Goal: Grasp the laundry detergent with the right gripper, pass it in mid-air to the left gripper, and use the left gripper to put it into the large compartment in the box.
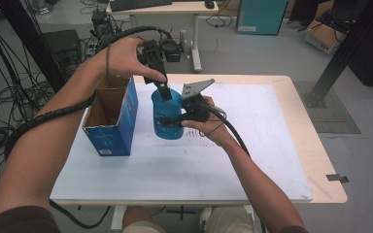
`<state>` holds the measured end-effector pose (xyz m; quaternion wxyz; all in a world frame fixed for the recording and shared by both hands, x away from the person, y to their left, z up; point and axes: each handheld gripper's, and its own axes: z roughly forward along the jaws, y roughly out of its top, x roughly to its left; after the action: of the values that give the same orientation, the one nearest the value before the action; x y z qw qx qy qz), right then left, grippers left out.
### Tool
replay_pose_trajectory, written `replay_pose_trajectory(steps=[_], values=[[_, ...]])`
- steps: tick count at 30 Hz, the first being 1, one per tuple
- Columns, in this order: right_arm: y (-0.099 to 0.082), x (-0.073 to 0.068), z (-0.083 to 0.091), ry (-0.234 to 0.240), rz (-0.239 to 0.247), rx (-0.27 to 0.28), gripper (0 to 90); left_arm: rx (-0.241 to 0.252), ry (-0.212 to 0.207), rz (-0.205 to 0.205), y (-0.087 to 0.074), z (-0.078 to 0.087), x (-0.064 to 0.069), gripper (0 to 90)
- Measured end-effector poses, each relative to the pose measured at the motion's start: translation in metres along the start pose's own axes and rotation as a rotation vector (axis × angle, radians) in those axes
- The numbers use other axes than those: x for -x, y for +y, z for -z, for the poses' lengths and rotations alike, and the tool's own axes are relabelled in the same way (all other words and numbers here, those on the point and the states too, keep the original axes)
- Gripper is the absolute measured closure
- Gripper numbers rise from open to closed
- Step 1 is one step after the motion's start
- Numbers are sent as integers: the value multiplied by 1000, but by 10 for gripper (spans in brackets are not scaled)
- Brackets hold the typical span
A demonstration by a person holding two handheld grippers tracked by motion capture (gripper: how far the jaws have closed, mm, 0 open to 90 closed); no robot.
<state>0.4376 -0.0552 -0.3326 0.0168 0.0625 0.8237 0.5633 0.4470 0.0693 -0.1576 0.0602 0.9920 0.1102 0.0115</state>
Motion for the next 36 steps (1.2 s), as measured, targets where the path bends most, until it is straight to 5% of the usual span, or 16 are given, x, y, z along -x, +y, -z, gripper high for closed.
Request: replay_pose_trajectory(steps=[25, 36], values=[[13, -9, 3, 36, 77, -11, 443, -84, -36, -33, 1, -25, 10, 44], [14, -9, 6, 36, 72, -3, 443, -103, -46, -48, 7, -27, 14, 44]])
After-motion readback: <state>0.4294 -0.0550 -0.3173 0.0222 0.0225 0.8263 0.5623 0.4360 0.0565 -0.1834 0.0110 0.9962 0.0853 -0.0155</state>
